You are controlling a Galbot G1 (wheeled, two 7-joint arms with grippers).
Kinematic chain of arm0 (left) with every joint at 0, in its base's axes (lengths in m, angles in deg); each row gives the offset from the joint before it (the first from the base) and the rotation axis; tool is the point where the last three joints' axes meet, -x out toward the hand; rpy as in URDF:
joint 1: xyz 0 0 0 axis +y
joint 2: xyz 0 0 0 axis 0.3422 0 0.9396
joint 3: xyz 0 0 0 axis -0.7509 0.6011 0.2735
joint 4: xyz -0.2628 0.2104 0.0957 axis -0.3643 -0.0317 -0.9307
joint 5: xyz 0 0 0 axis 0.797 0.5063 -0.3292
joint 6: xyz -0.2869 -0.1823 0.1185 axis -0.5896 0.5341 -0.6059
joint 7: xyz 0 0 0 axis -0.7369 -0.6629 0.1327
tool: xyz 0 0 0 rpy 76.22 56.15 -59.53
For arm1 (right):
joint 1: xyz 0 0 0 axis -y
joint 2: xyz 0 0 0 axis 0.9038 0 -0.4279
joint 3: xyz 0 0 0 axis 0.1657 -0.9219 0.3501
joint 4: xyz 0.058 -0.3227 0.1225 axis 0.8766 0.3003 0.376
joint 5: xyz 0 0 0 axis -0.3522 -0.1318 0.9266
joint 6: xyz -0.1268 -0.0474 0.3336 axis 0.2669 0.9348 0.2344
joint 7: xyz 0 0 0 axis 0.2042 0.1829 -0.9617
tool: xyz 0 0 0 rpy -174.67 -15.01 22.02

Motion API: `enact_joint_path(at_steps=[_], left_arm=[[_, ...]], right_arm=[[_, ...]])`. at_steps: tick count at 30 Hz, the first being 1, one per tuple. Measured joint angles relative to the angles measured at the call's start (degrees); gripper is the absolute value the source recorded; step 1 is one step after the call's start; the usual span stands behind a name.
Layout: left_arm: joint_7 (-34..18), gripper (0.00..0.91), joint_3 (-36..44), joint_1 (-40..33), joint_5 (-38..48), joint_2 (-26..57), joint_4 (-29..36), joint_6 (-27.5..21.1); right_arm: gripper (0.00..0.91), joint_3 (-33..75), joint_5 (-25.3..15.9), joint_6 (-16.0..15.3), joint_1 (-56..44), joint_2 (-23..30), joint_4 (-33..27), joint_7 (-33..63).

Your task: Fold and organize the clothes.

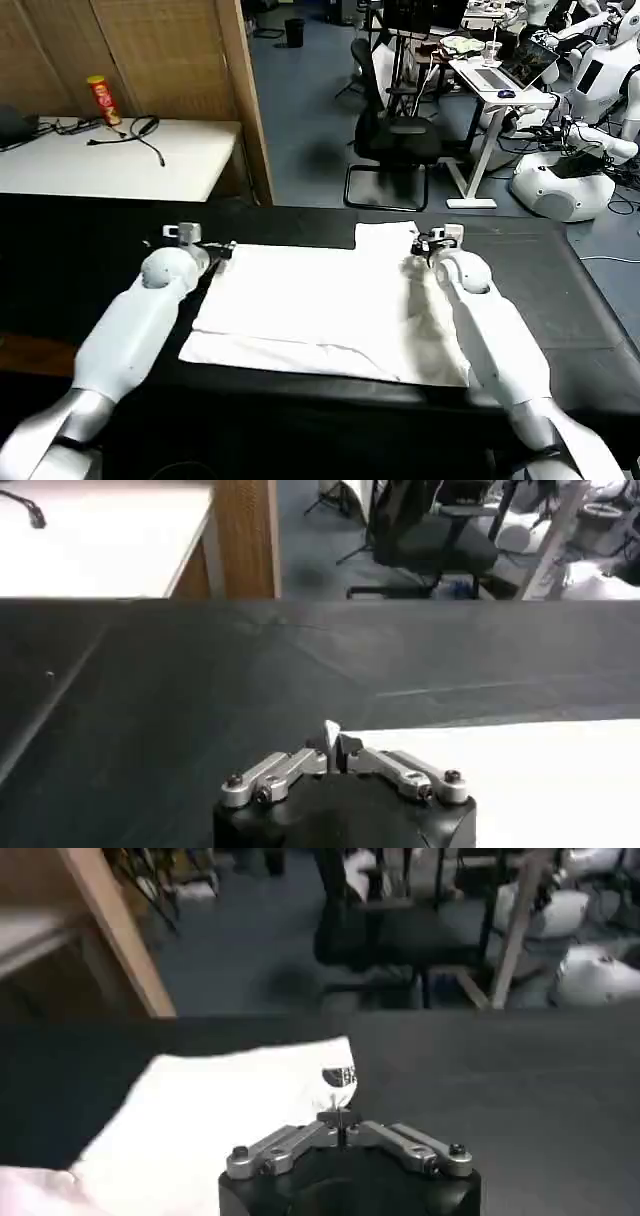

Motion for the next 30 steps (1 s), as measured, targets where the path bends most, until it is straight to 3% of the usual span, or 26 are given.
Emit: enact_joint_path(at_steps=[22,30], left_arm=[[-3.8,0.156,-8.9,20.9,5.1,16.2,30.4,-1.0],[-4.7,0.156,-11.4,26.9,4.9,19.6,36.5,-3.0]], right_arm=[[0.0,5.5,2.9,-4.6,-20.6,-12.6,30.5,0.7],[0.0,7.8,4.5,-9.4,-28.6,-16.7,39.3,2.9]])
